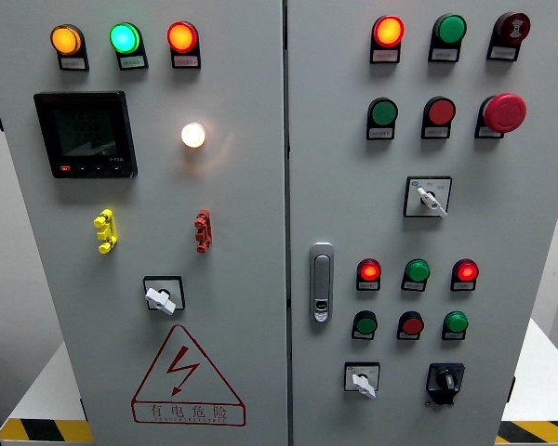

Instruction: Trip black knob to open circuit

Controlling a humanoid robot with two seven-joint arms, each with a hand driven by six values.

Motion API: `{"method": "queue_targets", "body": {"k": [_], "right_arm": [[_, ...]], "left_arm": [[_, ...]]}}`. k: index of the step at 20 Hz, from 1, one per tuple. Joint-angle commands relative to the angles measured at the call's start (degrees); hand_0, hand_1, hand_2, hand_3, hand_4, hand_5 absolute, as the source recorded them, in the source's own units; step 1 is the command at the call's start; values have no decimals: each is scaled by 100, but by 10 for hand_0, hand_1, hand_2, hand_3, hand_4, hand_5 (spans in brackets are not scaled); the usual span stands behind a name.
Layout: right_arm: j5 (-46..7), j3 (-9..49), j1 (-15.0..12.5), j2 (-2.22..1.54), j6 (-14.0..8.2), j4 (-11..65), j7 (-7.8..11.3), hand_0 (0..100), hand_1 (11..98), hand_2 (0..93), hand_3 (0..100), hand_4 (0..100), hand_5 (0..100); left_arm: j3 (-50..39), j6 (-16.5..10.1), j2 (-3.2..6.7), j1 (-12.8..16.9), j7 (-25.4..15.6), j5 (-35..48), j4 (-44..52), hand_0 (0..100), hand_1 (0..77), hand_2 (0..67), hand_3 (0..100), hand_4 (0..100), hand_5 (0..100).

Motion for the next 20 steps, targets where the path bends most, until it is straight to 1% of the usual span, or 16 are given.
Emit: {"method": "queue_targets", "body": {"k": [1,3,4,5,7,9,10,11,12,13,14,15,16,17,18,20], "right_arm": [[-17,51,37,0,68,-4,8,729,351,14,30,0,91],[-95,234,81,0,183,-13,-1,728,351,13,29,0,90],[-226,427,81,9,209,-13,-1,728,351,13,29,0,89],[-454,681,81,9,227,-31,-10,727,351,13,29,0,89],[-938,1095,81,9,385,-57,-54,726,351,13,29,0,88],[-1473,1717,81,9,490,-57,-167,724,352,12,28,0,86],[-2006,2286,81,9,552,-49,-246,724,351,12,28,0,86],[-2516,2770,81,9,674,-48,-308,723,351,12,28,0,85],[-3122,3341,81,9,936,-31,-396,722,351,12,28,0,84],[-3580,3808,81,9,1200,-22,-457,721,350,12,28,0,81],[-4029,4230,90,9,1368,-5,-510,721,349,11,26,0,78],[-4425,4556,98,1,1422,22,-554,721,347,10,23,0,75],[-4525,4594,107,0,1422,13,-555,721,346,10,22,0,74],[-4499,4560,185,9,1422,-13,-546,721,344,8,19,0,69],[-4395,4455,265,9,1414,-135,-520,722,340,7,15,0,66],[-3931,3763,379,9,1422,-400,-423,724,334,6,14,0,62]], "left_arm": [[0,0,-1,0,0,0,0,0,0,195,262,97,86],[0,0,-1,0,0,0,0,0,0,195,262,97,86],[0,0,-1,0,0,0,0,0,0,195,262,97,86],[0,0,-1,0,0,0,0,0,0,195,262,97,86],[0,0,-1,0,0,0,0,0,0,195,262,97,86],[0,0,-1,0,0,0,0,0,0,195,262,97,86],[0,0,-1,0,0,0,0,0,0,195,262,97,86],[0,0,-1,0,0,0,0,0,0,195,263,97,86],[0,0,-1,0,0,0,0,0,0,195,263,97,86],[0,0,-1,0,0,0,0,0,0,195,263,97,86],[0,0,-1,0,0,0,0,0,0,195,263,97,86],[0,0,-1,0,0,0,0,0,0,195,263,97,86],[0,0,-1,0,0,0,0,0,0,195,263,97,86],[0,0,-1,0,0,0,0,0,0,195,263,97,86],[0,0,-1,0,0,0,0,0,0,195,263,97,86],[0,0,-1,0,0,0,0,0,0,195,263,97,86]]}}
